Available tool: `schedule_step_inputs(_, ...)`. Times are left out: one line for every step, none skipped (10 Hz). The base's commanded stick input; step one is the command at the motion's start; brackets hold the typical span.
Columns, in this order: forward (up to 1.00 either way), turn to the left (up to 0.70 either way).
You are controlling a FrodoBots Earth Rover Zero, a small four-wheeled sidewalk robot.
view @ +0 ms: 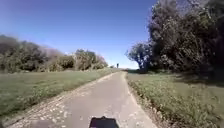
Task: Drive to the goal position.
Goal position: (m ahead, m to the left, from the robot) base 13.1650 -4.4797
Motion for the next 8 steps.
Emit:
schedule_step_inputs(0.5,0.0)
schedule_step_inputs(0.5,0.0)
schedule_step_inputs(0.5,0.0)
schedule_step_inputs(0.5,0.0)
schedule_step_inputs(0.5,0.0)
schedule_step_inputs(0.5,0.0)
schedule_step_inputs(0.5,0.0)
schedule_step_inputs(0.5,0.0)
